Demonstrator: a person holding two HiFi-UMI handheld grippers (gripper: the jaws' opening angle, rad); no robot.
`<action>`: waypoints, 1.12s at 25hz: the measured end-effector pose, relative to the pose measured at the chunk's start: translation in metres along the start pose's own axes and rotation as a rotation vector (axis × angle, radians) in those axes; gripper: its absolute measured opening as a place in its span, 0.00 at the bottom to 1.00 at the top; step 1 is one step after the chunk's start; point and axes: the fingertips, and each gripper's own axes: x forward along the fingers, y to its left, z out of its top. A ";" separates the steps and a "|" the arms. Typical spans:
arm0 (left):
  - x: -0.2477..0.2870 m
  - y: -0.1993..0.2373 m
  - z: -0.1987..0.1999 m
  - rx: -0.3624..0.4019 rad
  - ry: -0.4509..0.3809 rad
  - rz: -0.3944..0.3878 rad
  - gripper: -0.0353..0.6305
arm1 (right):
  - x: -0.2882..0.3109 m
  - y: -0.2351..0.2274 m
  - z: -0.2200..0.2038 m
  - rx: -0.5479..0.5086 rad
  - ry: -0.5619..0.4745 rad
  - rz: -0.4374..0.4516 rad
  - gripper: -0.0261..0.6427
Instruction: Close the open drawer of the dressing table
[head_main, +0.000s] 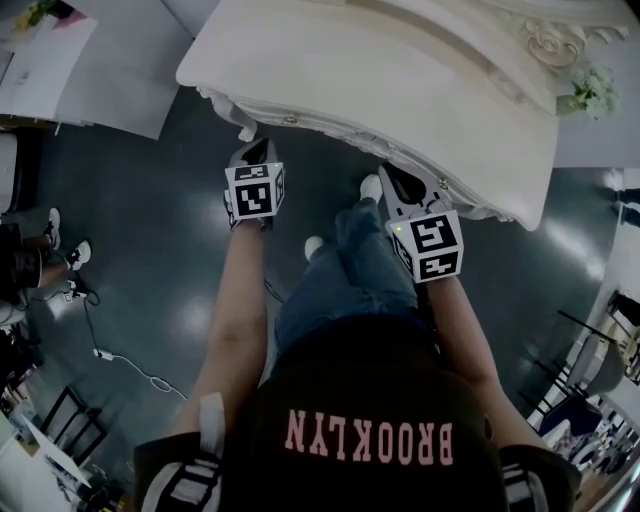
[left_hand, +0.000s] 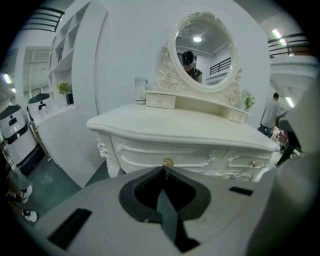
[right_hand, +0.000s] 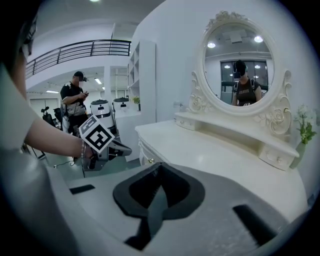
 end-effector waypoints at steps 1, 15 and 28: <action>-0.007 0.001 0.002 0.004 -0.015 -0.005 0.06 | -0.002 0.004 0.001 0.002 -0.006 -0.006 0.03; -0.097 0.006 0.034 0.027 -0.268 0.008 0.06 | -0.019 0.031 0.030 -0.045 -0.069 -0.014 0.03; -0.200 -0.041 0.056 0.016 -0.430 0.097 0.06 | -0.092 0.019 0.066 -0.038 -0.266 0.036 0.03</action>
